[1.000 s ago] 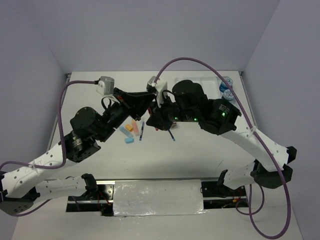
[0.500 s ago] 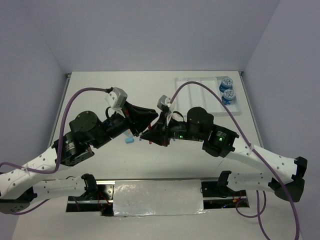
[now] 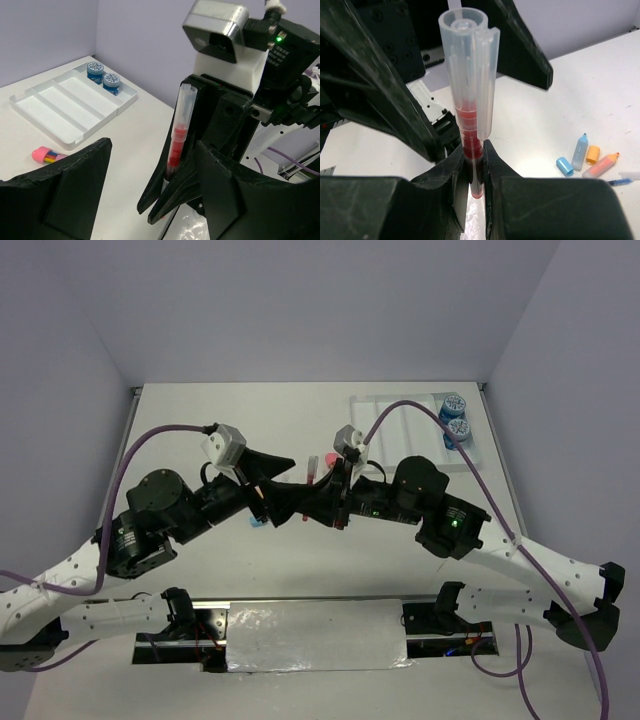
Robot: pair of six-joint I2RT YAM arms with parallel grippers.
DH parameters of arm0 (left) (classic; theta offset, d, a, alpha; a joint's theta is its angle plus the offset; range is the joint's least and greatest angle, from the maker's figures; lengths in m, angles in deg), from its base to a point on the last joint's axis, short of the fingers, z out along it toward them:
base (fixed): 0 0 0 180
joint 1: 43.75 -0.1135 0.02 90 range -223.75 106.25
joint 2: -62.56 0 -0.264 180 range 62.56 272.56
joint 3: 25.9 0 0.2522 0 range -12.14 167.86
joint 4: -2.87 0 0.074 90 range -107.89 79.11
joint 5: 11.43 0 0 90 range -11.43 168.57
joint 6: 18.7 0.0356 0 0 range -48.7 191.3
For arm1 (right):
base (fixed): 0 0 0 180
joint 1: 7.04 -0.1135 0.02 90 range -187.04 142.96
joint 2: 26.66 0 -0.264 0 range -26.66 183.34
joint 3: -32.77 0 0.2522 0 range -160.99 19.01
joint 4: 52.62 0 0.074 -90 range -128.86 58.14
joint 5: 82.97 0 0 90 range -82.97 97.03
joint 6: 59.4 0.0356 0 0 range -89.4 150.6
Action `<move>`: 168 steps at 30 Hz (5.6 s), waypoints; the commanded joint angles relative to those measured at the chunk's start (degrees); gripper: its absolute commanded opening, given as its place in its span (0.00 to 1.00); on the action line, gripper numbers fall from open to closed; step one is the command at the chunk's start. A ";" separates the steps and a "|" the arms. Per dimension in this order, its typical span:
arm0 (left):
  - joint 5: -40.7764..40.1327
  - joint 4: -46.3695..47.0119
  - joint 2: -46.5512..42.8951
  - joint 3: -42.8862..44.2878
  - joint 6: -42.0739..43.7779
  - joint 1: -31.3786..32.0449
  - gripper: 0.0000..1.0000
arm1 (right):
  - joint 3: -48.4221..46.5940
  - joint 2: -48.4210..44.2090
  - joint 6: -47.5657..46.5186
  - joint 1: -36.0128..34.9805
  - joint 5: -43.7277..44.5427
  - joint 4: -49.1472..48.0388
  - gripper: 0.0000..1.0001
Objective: Sort the stationery into containers
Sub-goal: Close the pen cap on the pen, then place the pen in the storage box.
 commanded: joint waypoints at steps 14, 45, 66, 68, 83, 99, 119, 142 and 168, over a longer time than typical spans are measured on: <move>1.58 2.23 2.26 0.34 2.71 0.21 0.72 | -0.81 1.19 -0.23 -0.72 -4.40 -2.05 0.00; 10.97 24.73 -14.34 -15.74 0.08 0.21 0.00 | 2.71 2.85 11.19 0.07 -19.78 -24.45 0.46; 5.88 19.74 -11.36 -12.25 -0.45 0.21 0.65 | 0.15 5.06 6.37 0.07 -13.47 -16.74 0.00; 3.78 17.19 -10.92 -10.30 -0.10 0.21 0.73 | 0.32 4.01 5.75 0.15 -11.97 -15.06 0.00; -3.71 8.74 -7.14 -2.56 -2.21 0.21 0.51 | 0.06 2.33 3.64 0.07 -6.86 -9.25 0.00; -0.10 9.53 -8.81 -6.16 -2.47 0.21 0.51 | -0.82 1.98 3.90 0.07 -8.97 -10.39 0.00; 7.89 11.63 -6.17 -15.81 -8.09 0.21 0.00 | -14.43 5.58 1.00 1.30 -8.10 -8.89 0.00; -33.25 -14.44 0.67 4.18 -13.27 0.12 0.99 | 5.57 1.90 -0.31 6.74 0.22 -4.61 0.00; -35.43 -37.75 -12.67 -6.23 -12.85 0.03 0.99 | -39.05 59.45 -5.67 57.28 28.64 38.13 0.02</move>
